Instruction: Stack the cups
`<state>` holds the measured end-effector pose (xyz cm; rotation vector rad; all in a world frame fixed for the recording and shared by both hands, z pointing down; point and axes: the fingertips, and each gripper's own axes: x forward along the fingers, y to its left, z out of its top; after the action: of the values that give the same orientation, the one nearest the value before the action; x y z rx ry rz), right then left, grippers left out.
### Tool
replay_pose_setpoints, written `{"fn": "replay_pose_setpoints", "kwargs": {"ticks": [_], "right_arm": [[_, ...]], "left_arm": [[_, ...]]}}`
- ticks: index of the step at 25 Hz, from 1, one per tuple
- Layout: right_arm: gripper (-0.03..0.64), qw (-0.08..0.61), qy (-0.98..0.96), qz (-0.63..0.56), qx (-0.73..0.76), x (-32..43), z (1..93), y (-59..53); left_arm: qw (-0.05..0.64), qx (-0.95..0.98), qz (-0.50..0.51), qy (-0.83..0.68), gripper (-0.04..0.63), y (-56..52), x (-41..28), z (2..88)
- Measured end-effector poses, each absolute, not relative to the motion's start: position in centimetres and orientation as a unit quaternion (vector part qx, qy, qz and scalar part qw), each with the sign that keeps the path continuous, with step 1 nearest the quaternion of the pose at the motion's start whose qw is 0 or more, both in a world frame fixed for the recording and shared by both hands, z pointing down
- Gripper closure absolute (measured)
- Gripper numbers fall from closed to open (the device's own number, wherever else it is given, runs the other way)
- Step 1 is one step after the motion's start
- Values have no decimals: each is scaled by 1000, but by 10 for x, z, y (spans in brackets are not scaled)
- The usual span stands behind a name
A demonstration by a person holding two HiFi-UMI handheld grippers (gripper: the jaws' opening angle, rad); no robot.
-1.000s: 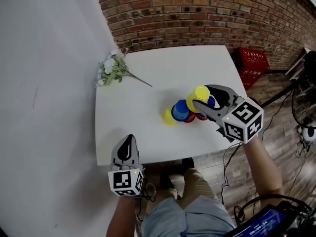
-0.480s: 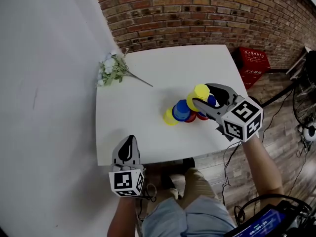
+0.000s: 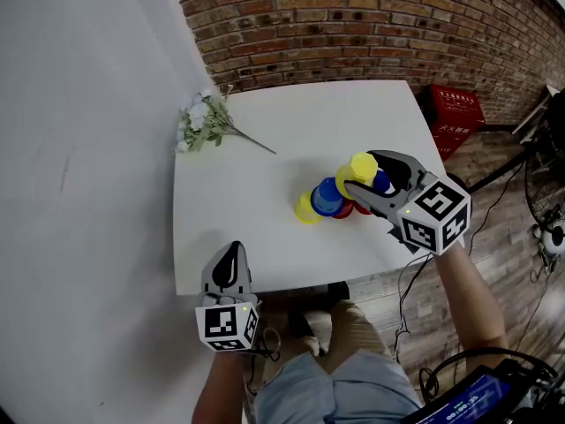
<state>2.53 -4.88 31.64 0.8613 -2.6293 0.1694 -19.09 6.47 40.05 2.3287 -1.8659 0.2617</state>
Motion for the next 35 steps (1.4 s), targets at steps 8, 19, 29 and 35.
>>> {"fn": "replay_pose_setpoints", "kwargs": {"ticks": [8,19,29,35], "right_arm": [[278,164,-931,56,320,33,301,-55],[310,60,-919,39,387,72,218,-19],[611,-12,-899,48,436,53,239,77],[612,-16,-887,12,462,43,228,100]], "left_arm": [[68,773,84,-625,589,62,-195,394],[38,771,49,-634,589,60,-190,320],[25,788,24,-614,589,81,-157,270],[-3,797,13,-604,589,90,-135,240]]}}
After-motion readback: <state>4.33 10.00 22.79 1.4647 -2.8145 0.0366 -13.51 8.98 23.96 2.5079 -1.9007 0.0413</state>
